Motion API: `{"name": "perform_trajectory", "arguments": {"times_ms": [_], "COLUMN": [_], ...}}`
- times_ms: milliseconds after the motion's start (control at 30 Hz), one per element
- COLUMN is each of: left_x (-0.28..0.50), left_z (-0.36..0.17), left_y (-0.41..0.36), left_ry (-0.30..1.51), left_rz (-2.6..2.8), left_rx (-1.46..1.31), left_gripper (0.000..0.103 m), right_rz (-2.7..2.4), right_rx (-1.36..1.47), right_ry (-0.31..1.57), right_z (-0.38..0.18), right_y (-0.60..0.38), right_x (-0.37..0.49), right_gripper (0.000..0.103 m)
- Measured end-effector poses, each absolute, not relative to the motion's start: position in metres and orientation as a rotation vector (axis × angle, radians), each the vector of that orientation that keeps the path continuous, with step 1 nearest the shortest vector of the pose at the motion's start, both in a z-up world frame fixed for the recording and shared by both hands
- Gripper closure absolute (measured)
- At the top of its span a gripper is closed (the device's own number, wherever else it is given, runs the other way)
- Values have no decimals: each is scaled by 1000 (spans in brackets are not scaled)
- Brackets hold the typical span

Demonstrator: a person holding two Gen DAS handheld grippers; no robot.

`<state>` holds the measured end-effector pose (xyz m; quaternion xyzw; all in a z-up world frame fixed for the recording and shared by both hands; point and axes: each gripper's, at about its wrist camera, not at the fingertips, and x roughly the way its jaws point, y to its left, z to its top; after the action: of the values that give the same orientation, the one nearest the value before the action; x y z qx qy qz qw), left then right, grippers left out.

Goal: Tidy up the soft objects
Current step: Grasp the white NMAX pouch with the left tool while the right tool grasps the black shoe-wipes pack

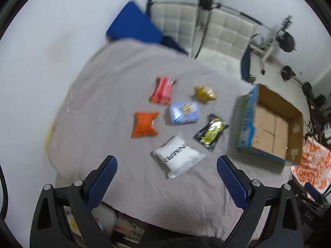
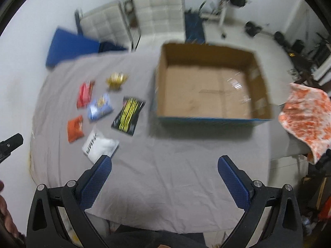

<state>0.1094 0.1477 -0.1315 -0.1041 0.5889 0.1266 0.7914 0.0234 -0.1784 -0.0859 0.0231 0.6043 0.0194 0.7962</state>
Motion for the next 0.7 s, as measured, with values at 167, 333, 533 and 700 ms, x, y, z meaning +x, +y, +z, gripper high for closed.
{"name": "perform_trajectory", "arguments": {"times_ms": [167,333,533,700], "left_x": [125,138,163,182], "left_z": [-229,-312,-377,-406], "left_y": [182,183,166,160], "left_ry": [1439,1618,1735,1754], "left_rz": [243,225,225,268], "left_rx": [-502,-735,-798,-823], "left_gripper": [4,6,6,6], "right_rz": [103,84,46,25], "right_rx": [86,111,119,119], "right_ry": [1391,1449,1503,1555], "right_z": [-162,-212,-252,-279], "right_y": [-128,-99,-86,-81], "right_x": [72,118,154,169], "right_gripper": [0,0,0,0]}}
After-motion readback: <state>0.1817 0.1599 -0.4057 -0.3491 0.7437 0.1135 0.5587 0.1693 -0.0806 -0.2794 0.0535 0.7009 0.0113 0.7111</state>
